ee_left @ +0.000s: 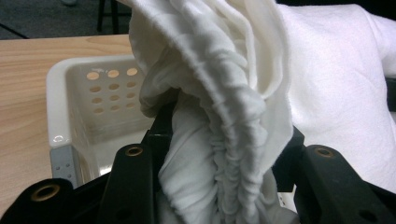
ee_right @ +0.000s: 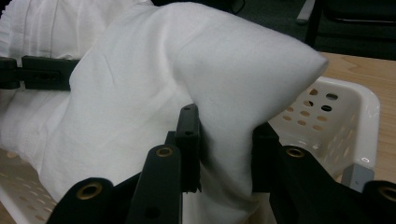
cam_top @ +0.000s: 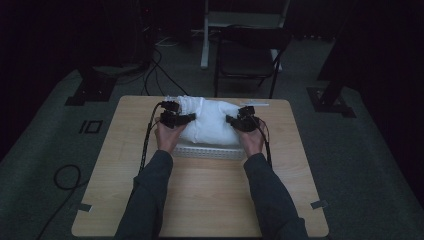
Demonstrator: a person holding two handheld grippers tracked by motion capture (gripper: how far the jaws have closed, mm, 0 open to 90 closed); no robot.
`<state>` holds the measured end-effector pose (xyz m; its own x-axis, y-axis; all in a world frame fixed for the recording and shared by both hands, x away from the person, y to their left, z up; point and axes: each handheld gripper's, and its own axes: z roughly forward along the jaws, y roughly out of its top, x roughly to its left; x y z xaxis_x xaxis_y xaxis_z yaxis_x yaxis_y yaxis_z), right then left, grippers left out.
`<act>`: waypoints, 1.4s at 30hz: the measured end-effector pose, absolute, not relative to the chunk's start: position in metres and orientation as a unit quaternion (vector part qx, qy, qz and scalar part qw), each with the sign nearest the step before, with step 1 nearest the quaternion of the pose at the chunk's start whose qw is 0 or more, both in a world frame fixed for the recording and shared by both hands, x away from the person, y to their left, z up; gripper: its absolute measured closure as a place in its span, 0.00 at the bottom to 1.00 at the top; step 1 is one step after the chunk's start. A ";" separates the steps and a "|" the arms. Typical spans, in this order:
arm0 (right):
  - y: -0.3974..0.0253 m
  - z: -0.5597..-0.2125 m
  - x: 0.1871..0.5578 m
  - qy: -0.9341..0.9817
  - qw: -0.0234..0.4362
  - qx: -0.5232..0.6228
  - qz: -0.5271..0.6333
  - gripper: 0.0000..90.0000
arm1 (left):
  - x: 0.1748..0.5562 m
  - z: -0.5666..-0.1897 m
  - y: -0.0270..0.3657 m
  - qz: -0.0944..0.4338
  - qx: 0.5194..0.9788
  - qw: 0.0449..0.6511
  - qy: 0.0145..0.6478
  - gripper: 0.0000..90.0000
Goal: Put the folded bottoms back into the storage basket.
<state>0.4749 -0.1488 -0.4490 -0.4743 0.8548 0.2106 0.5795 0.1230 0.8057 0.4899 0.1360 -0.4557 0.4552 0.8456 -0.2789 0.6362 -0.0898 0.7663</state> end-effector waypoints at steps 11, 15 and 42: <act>-0.145 -0.454 0.474 0.743 0.162 0.485 0.432 0.80 | 0.489 -0.463 0.131 0.129 0.738 0.422 0.511 0.61; -0.143 -0.457 0.474 0.744 0.162 0.485 0.430 0.80 | 0.488 -0.464 0.129 0.135 0.741 0.415 0.510 0.61; -0.138 -0.467 0.471 0.765 0.168 0.482 0.393 0.79 | 0.479 -0.474 0.118 0.156 0.772 0.360 0.499 0.61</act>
<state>0.4705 -0.1383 -0.4670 -0.4782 0.8697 0.1220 0.6056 0.2259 0.7631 0.4788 0.1178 -0.4741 0.4532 0.8834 -0.1193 0.6589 -0.2418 0.7124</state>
